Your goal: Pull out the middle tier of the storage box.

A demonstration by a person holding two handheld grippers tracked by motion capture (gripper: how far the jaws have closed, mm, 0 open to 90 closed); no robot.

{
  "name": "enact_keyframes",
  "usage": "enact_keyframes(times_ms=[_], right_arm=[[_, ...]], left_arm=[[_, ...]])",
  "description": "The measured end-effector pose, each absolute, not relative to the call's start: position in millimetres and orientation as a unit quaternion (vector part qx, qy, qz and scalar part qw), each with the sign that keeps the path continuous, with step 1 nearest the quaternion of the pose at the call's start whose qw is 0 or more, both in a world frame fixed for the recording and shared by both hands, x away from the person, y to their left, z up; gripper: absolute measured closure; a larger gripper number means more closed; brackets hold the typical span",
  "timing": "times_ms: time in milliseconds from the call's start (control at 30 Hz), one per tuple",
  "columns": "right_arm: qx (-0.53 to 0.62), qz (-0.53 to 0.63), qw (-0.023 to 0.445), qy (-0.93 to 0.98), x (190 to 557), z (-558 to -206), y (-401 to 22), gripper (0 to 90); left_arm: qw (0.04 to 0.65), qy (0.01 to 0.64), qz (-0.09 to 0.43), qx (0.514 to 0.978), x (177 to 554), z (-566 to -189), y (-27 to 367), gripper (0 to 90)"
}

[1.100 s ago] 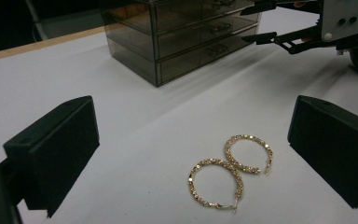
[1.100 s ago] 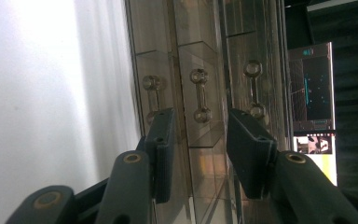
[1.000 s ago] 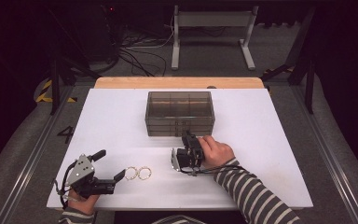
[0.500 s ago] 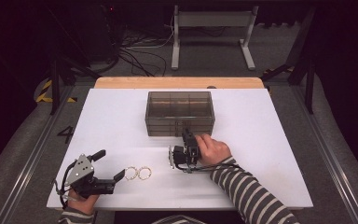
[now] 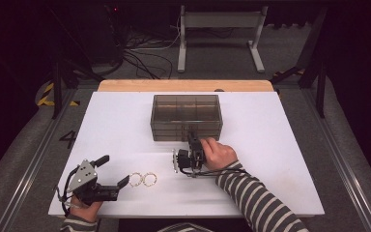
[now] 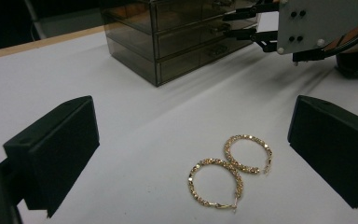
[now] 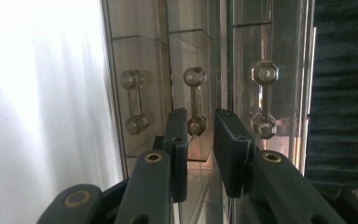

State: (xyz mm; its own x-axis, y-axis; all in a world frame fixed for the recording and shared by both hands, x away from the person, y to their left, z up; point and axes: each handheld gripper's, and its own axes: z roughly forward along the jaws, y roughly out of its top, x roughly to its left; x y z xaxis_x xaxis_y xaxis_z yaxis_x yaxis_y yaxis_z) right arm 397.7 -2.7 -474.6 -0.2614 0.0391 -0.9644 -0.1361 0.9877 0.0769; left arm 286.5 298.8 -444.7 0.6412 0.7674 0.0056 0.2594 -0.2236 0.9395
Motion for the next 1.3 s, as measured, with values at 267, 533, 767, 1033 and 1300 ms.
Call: enact_keyframes(times_ms=[267,533,767,1033,1300], right_arm=[[-0.033,0.067,0.607,0.791,399.5,-475.3,-1.9,78.3],[-0.025,0.069,0.608,0.79,399.2,-477.4,-1.6,79.4],[-0.027,0.067,0.605,0.793,399.3,-475.6,-1.2,80.1],[-0.019,0.074,0.598,0.798,393.9,-471.4,-1.0,80.4],[-0.024,0.079,0.592,0.801,384.1,-467.1,-2.7,80.4]], left_arm=[[0.519,0.346,0.243,0.743,286.5,-444.9,298.5,2.6],[0.519,0.347,0.243,0.742,286.6,-445.1,298.2,2.5],[0.518,0.346,0.245,0.743,286.5,-444.7,298.9,2.6],[0.52,0.346,0.245,0.742,286.3,-444.8,299.3,2.5],[0.52,0.348,0.242,0.742,286.6,-445.2,297.8,2.5]])
